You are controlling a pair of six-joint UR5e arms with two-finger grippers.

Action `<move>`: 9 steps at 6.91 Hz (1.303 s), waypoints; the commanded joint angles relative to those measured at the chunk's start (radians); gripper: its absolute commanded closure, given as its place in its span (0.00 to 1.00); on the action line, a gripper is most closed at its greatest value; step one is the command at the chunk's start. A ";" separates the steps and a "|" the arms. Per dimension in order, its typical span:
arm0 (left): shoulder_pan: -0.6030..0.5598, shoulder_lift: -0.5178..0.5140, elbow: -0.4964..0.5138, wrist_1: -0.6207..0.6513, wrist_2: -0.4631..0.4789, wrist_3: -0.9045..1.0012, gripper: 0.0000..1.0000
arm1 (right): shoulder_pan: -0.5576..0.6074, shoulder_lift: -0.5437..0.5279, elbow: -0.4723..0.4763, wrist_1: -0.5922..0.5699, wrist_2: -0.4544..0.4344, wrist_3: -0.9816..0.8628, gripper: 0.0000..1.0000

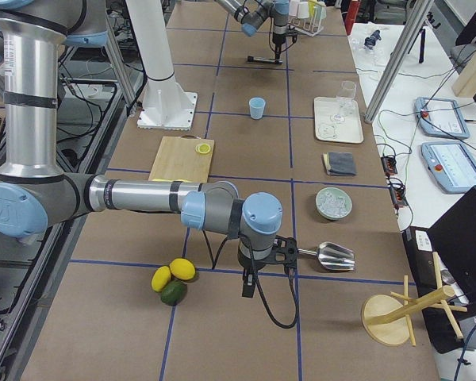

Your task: Squeeze lemon into cup

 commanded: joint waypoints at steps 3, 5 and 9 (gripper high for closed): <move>-0.017 0.022 -0.139 0.033 0.000 0.003 0.00 | 0.000 -0.001 0.001 0.000 0.000 0.003 0.00; -0.115 0.124 -0.268 0.042 -0.008 0.125 0.00 | 0.000 0.002 0.004 0.000 0.000 0.003 0.00; -0.411 0.332 -0.260 0.140 -0.051 0.535 0.00 | -0.002 -0.009 -0.005 -0.001 0.000 0.003 0.00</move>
